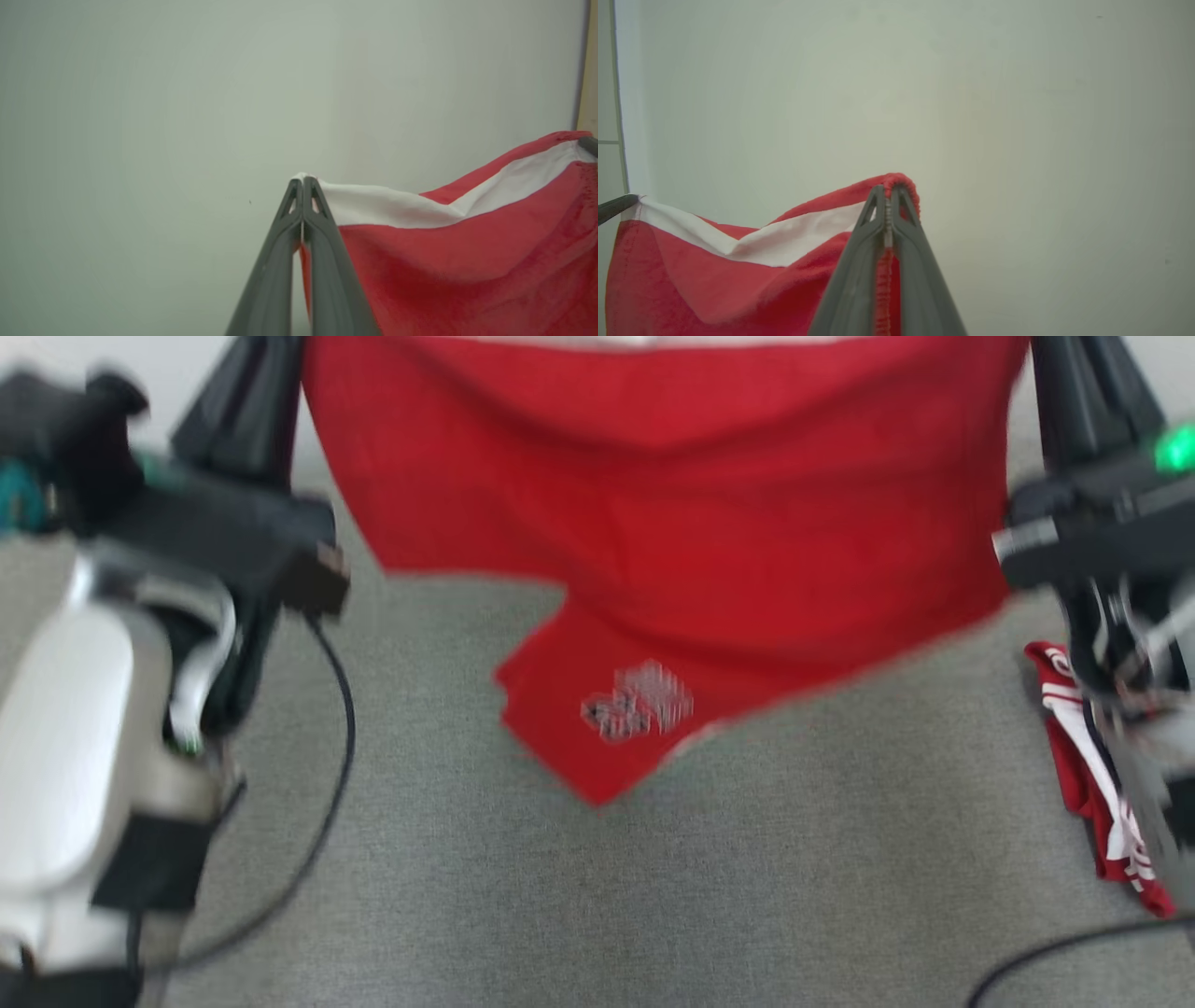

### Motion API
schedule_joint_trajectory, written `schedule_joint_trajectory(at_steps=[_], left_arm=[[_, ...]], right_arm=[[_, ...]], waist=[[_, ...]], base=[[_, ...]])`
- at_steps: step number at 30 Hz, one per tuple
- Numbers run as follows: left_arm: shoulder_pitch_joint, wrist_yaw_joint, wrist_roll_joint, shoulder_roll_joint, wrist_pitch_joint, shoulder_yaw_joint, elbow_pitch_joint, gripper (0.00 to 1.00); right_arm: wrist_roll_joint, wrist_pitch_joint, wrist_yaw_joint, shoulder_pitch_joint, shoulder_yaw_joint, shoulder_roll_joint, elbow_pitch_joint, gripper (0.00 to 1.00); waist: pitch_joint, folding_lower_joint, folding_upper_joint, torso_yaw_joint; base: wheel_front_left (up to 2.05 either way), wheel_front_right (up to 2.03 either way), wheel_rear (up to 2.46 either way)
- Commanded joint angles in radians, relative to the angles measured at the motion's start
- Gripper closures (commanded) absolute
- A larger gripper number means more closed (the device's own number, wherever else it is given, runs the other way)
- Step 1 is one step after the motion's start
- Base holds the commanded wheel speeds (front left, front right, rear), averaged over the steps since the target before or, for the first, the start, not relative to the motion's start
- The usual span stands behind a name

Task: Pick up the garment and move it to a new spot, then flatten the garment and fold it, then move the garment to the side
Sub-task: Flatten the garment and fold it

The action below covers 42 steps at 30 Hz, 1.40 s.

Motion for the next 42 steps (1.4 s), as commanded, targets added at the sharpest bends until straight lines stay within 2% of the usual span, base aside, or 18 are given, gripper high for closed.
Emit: schedule_joint_trajectory(at_steps=[1, 6, 7, 11, 14, 19, 22, 27, 31, 35, 42], left_arm=[[-0.073, -0.008, 0.004, -0.009, -0.019, 0.001, 0.073, 1.0], [-0.273, -0.009, 0.032, -0.034, -0.099, 0.018, 0.285, 1.0], [-0.273, -0.009, 0.032, -0.034, -0.099, 0.018, 0.285, 1.0], [-0.431, 0.009, 0.074, -0.045, -0.208, 0.026, 0.434, 1.0], [-0.511, 0.0, 0.077, -0.065, -0.265, 0.024, 0.528, 1.0], [-0.502, -0.026, 0.064, -0.108, -0.324, 0.006, 0.602, 1.0], [-0.373, -0.033, 0.05, -0.145, -0.347, -0.009, 0.564, 1.0], [-0.133, -0.016, 0.046, -0.162, -0.354, -0.027, 0.408, 1.0], [0.091, 0.021, 0.061, -0.14, -0.355, -0.039, 0.236, 1.0], [0.317, 0.059, 0.066, -0.107, -0.321, -0.061, 0.079, 1.0], [0.654, 0.117, 0.027, -0.059, -0.249, -0.074, -0.116, 1.0]], right_arm=[[-0.005, -0.037, -0.001, -0.085, 0.039, 0.009, 0.064, 1.0], [-0.021, -0.109, -0.001, -0.314, 0.123, 0.052, 0.257, 1.0], [-0.021, -0.109, -0.001, -0.314, 0.123, 0.052, 0.257, 1.0], [-0.07, -0.117, -0.001, -0.461, 0.09, 0.114, 0.345, 1.0], [-0.097, -0.116, -0.001, -0.488, 0.072, 0.155, 0.39, 1.0], [-0.077, -0.116, -0.001, -0.463, 0.17, 0.157, 0.454, 1.0], [-0.023, -0.116, -0.001, -0.374, 0.233, 0.124, 0.447, 1.0], [0.069, -0.117, 0.0, -0.212, 0.289, 0.065, 0.348, 1.0], [0.139, -0.117, -0.001, -0.06, 0.308, 0.003, 0.24, 1.0], [0.154, -0.117, 0.0, 0.109, 0.306, -0.045, 0.131, 1.0], [0.182, -0.117, 0.0, 0.391, 0.285, -0.08, 0.037, 1.0]], waist=[[0.037, -0.0001, -0.0001, -0.004], [0.079, -0.0001, -0.0001, -0.01], [0.079, -0.0001, -0.0001, -0.01], [0.117, -0.0001, -0.0001, -0.012], [0.143, -0.0001, -0.0001, -0.008], [0.178, -0.0001, -0.0001, 0.015], [0.193, -0.0001, -0.0001, 0.037], [0.199, -0.0001, -0.0001, 0.05], [0.186, -0.0001, -0.0001, 0.05], [0.159, -0.0001, -0.0001, 0.047], [0.077, -0.0001, -0.0001, 0.031]], base=[[0.0, 0.0, 0.0], [0.0, 0.0, 0.0], [0.0, 0.0, 0.0], [0.0, 0.0, 0.0], [0.0, 0.0, 0.0], [0.0, 0.0, 0.0], [0.0, 0.0, 0.0], [0.0, 0.0, 0.0], [0.0, 0.0, 0.0], [0.0, 0.0, 0.0], [0.0, 0.0, 0.0]])
